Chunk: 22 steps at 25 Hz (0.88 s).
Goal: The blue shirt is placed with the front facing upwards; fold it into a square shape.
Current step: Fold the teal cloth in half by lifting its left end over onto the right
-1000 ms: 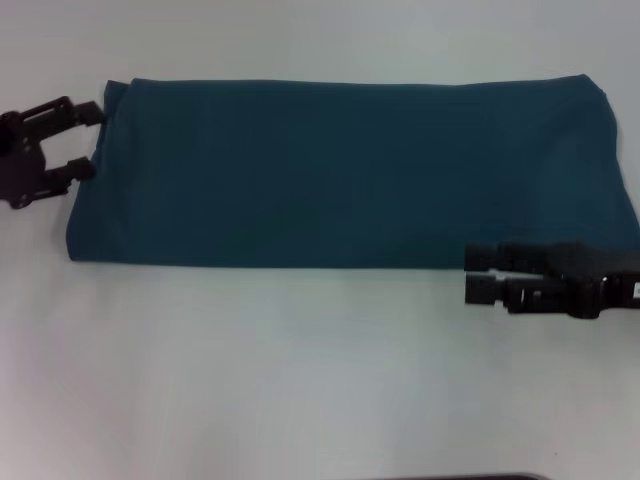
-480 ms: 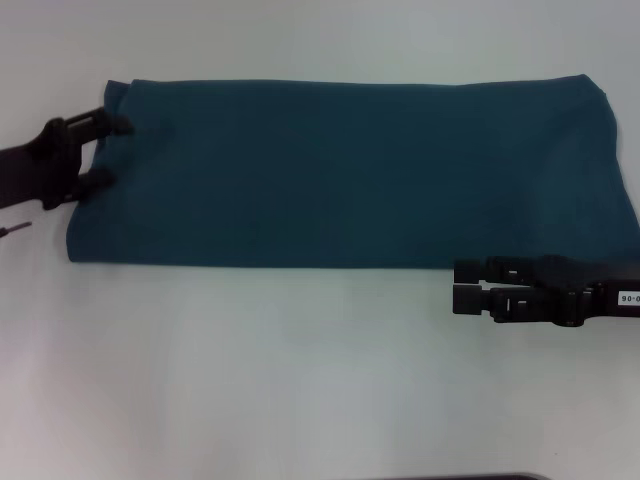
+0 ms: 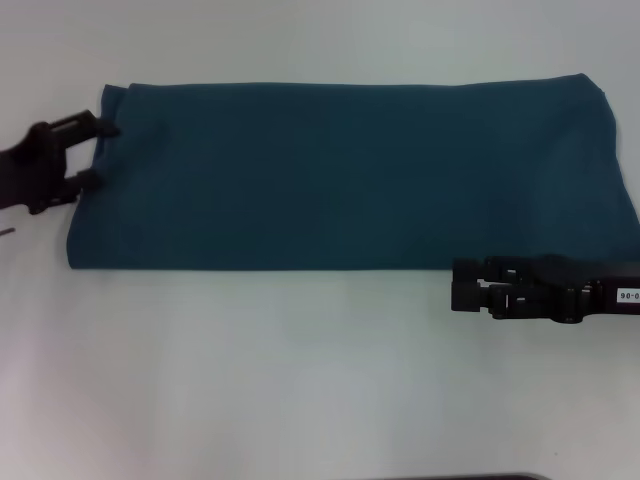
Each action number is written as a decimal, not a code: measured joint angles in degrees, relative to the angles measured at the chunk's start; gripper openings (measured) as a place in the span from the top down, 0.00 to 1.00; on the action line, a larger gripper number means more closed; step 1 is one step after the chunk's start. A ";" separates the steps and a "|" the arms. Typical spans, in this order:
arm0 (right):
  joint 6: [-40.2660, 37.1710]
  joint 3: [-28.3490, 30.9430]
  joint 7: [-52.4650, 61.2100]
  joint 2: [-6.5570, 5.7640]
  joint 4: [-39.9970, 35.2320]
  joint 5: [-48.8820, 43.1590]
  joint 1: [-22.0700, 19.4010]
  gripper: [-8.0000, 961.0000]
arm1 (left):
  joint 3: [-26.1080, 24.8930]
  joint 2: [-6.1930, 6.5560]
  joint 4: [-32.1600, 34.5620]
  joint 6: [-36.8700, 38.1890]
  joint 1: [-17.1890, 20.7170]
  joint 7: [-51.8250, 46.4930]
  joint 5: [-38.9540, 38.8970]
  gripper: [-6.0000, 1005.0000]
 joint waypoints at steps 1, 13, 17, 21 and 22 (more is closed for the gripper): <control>0.00 0.00 0.09 0.00 0.00 0.00 0.01 0.05 | -0.22 -0.07 -0.60 0.39 0.15 -0.07 -0.02 0.15; 1.32 -0.01 0.17 0.07 0.02 0.02 0.26 0.05 | 1.46 -0.42 -1.26 -3.86 -0.42 -0.33 0.46 0.15; 1.59 -0.02 0.23 0.08 0.09 0.04 0.31 0.05 | 4.21 -0.67 -1.11 -6.02 -0.59 -0.44 0.55 0.15; 1.65 -0.01 0.36 0.08 0.09 0.05 0.42 0.05 | 4.98 -0.65 -1.06 -6.19 -0.58 -0.82 0.55 0.15; 1.66 -0.02 0.38 0.06 0.09 0.05 0.46 0.05 | 4.98 -0.61 -1.06 -6.02 -0.51 -0.84 0.55 0.15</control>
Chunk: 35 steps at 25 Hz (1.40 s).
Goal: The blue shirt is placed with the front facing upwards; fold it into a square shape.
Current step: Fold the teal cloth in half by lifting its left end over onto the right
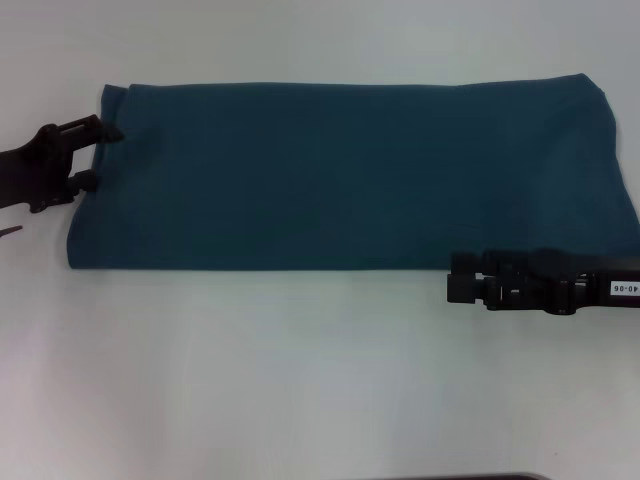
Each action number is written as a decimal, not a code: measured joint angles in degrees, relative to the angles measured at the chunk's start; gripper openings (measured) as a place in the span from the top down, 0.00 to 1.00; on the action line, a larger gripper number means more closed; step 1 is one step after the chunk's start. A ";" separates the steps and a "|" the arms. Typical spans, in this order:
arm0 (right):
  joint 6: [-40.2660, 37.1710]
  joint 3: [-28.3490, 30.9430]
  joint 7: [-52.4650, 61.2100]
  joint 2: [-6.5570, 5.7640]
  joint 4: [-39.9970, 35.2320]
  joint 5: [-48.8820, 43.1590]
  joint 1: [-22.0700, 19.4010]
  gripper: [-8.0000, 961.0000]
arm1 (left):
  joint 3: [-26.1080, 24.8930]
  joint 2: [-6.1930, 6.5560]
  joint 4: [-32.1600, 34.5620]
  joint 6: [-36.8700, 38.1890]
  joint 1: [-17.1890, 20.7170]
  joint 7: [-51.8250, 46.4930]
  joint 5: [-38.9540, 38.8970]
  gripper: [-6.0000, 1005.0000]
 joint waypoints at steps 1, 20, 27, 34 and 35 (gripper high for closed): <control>0.03 0.00 0.05 -0.02 0.00 0.00 0.05 0.05 | -0.10 0.05 -0.09 0.41 0.09 -0.02 0.00 0.15; 0.34 0.00 1.42 -0.17 0.19 0.00 0.37 0.05 | -0.98 -1.58 -4.44 3.19 1.78 -0.68 0.90 0.15; 0.44 0.00 1.41 -0.24 0.34 -0.01 0.15 0.05 | -0.78 -1.62 -3.98 1.61 1.60 -0.79 2.16 0.15; 0.44 0.00 1.41 -0.24 0.44 0.00 -0.10 0.05 | -0.77 -1.74 -3.94 2.88 1.44 -0.81 2.33 0.15; 0.44 0.00 1.41 -0.24 0.44 -0.01 -0.11 0.05 | -0.81 -1.75 -4.07 3.27 1.42 -0.81 2.19 0.15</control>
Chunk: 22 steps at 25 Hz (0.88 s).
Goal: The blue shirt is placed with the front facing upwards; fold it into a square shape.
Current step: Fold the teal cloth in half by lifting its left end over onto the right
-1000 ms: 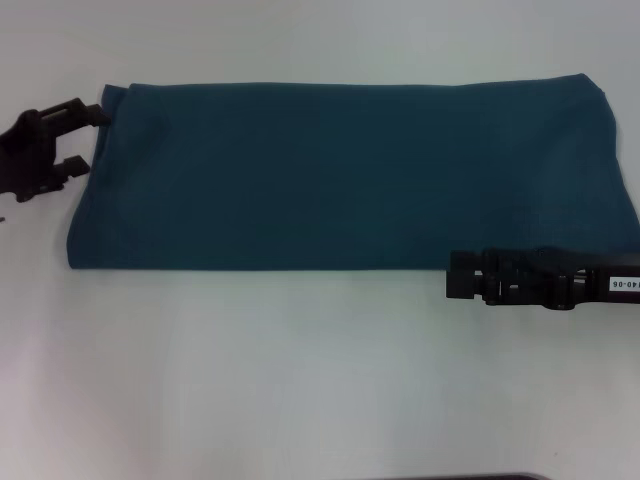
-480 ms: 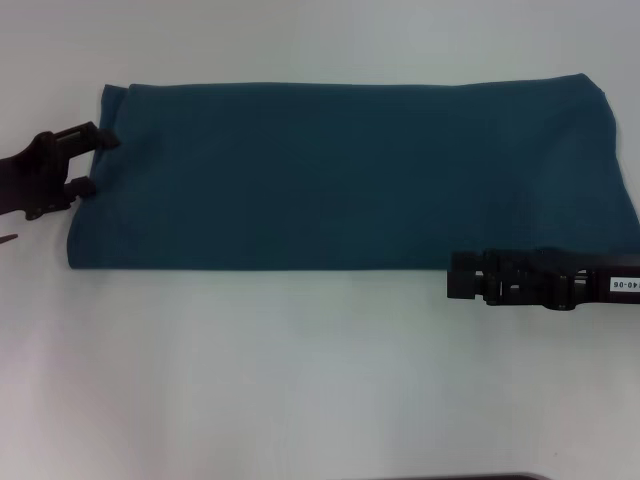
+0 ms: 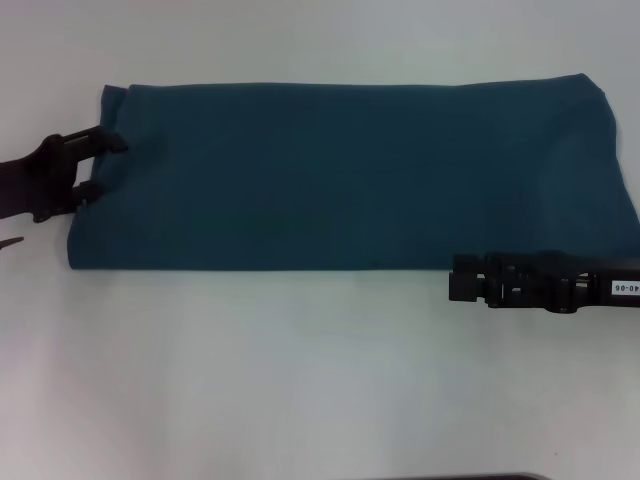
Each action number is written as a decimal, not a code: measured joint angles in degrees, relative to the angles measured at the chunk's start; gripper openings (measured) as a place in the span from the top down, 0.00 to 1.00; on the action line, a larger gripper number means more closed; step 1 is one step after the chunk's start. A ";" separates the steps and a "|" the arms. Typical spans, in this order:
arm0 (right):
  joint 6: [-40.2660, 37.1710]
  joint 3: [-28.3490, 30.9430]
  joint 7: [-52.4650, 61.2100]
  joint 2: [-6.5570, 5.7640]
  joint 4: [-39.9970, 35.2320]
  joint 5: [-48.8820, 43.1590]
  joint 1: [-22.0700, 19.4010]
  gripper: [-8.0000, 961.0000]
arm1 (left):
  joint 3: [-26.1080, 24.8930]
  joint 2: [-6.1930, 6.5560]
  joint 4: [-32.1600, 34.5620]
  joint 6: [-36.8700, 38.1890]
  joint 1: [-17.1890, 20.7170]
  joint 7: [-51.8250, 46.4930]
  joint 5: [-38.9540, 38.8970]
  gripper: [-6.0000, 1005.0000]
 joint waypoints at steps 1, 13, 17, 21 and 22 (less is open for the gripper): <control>0.00 0.00 0.00 0.00 0.00 0.00 0.02 0.05 | -0.10 0.00 -0.21 0.39 -0.01 0.00 -0.22 0.15; -0.02 0.02 0.05 0.00 0.08 0.00 0.20 0.05 | 0.63 -0.80 -1.44 -1.42 -0.89 -0.25 -0.73 0.15; -0.02 0.00 0.11 -0.01 0.09 0.00 0.30 0.05 | 1.63 -0.80 -0.69 -1.93 -1.19 -0.19 -0.70 0.15; -0.02 0.00 0.15 -0.08 0.09 0.00 0.33 0.05 | 1.55 -0.69 -0.62 -0.62 -1.13 -0.18 -0.76 0.15; -0.02 0.00 0.16 -0.09 0.08 0.00 0.33 0.05 | 1.36 -0.62 -0.69 -0.22 -1.02 -0.18 -0.86 0.15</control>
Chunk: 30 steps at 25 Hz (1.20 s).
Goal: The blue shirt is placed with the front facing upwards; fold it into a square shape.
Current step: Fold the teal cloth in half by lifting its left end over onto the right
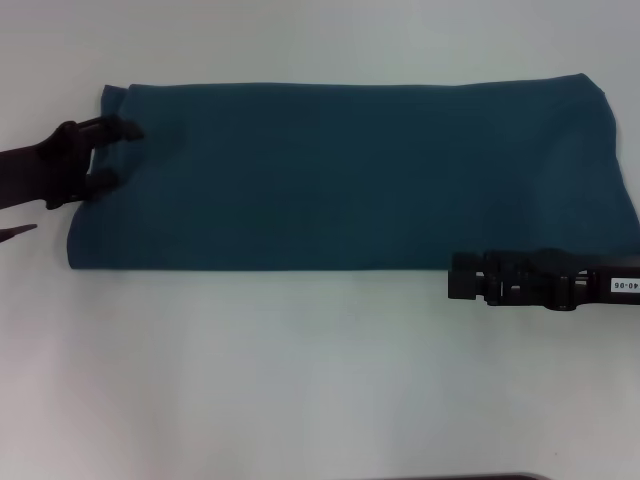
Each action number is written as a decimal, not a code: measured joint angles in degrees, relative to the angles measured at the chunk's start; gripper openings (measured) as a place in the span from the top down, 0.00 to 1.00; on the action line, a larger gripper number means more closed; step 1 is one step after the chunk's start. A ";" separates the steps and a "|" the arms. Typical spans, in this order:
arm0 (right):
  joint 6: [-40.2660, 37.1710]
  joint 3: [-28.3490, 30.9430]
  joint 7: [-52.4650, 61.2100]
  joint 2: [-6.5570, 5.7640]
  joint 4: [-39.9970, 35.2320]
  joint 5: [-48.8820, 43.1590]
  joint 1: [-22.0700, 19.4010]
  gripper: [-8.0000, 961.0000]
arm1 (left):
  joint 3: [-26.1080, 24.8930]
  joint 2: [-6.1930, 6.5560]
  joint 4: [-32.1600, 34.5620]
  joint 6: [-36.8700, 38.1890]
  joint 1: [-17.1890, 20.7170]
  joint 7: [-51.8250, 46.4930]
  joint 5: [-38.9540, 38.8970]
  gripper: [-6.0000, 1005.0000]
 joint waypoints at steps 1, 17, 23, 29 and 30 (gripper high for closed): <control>0.00 0.01 0.00 0.00 0.00 0.00 0.00 0.05 | -0.29 0.05 -0.22 0.47 0.15 0.00 -0.25 0.15; 0.09 0.01 0.08 -0.01 0.00 0.00 -0.18 0.05 | 0.09 0.01 -1.98 -2.13 0.81 -0.01 -0.52 0.15; 0.09 0.00 0.47 0.03 0.00 0.00 -0.32 0.05 | 1.57 -0.47 -1.51 -3.21 0.43 0.02 -0.24 0.15; 0.19 0.00 0.47 0.01 0.00 0.00 -0.28 0.05 | 1.68 -0.55 -1.34 -1.42 0.22 0.09 -0.33 0.15; 0.20 0.00 0.47 -0.01 0.00 0.00 -0.29 0.05 | 1.71 -0.54 -1.31 -1.24 0.19 0.09 -0.26 0.15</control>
